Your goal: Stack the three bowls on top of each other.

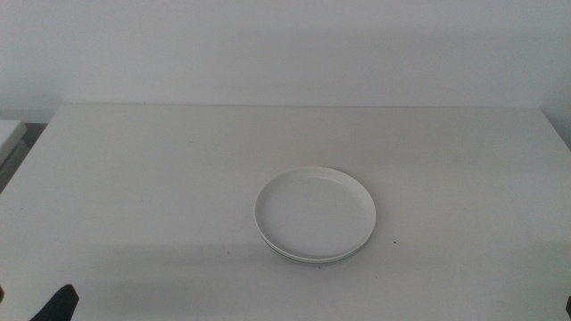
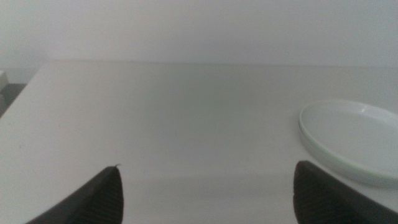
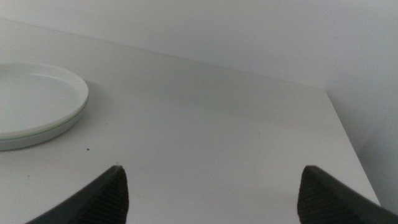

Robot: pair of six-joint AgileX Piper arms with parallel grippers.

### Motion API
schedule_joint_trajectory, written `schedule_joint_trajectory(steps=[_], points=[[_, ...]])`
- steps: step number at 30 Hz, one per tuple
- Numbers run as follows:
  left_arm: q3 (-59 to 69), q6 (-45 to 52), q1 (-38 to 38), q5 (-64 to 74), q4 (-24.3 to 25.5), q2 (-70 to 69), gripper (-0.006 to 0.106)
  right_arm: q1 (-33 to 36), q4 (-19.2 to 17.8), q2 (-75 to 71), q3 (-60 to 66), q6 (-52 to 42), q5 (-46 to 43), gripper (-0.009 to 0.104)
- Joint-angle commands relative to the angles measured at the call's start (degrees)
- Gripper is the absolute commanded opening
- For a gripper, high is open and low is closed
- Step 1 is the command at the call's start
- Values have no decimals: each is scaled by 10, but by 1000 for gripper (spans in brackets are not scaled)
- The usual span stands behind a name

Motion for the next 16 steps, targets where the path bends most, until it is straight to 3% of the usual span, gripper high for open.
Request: schedule_joint_trajectory(steps=[1,16], points=[[4,0,-4,12,2,-6,94,-3,-8,-3,2,-1,-10,93],[4,0,4,9,6,-6,94,-3,-7,-3,2,-1,-9,93]])
